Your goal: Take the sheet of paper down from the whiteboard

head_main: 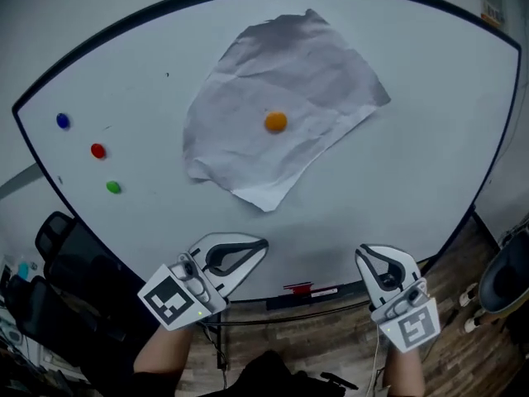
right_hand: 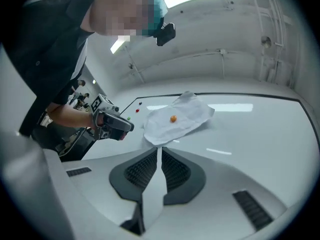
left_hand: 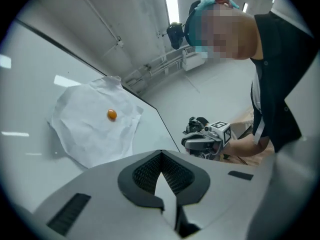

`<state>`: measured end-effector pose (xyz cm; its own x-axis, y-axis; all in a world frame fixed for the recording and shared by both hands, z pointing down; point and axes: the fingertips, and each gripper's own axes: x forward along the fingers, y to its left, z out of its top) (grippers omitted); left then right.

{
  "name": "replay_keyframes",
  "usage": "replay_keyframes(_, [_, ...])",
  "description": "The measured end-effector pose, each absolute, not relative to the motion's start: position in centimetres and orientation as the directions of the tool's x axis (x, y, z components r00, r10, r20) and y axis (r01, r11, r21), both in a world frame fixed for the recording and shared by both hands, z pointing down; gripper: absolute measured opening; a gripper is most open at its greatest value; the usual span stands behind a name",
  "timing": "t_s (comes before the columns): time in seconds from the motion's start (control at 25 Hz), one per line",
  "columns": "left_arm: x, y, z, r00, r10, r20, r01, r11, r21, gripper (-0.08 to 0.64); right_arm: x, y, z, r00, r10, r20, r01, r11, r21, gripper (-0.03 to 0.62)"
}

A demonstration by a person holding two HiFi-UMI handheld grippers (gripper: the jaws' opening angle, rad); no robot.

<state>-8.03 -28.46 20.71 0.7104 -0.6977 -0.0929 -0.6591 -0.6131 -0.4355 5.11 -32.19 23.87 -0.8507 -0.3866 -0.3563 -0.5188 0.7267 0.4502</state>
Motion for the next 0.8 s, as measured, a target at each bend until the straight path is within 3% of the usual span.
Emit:
replay_keyframes(0.2, [-8.4, -29.4, 15.5, 0.634, -0.764, -0.116, -0.680, -0.480, -0.554, 0.012, 4.0, -33.5, 17.2, -0.893, -0.314, -0.322, -0.448, 0.673, 0.589, 0.021])
replay_keyframes(0.36, [-8.6, -29.5, 11.7, 0.556, -0.820, -0.135, -0.629, -0.310, -0.713, 0.027, 3.7, -32.9, 12.0, -0.900, -0.228, -0.372, -0.428, 0.633, 0.646, 0.021])
replay_keyframes(0.6, [-7.2, -30.5, 7.1, 0.468, -0.861, -0.196, -0.522, -0.090, -0.848, 0.070, 4.1, -33.7, 6.7, -0.890, -0.280, -0.359, -0.455, 0.541, 0.707, 0.021])
replay_keyframes(0.8, [-6.4, -33.6, 6.5, 0.399, -0.904, -0.155, -0.406, -0.023, -0.914, 0.130, 5.1, -35.3, 3.8, -0.861, -0.367, -0.353, -0.504, 0.510, 0.697, 0.021])
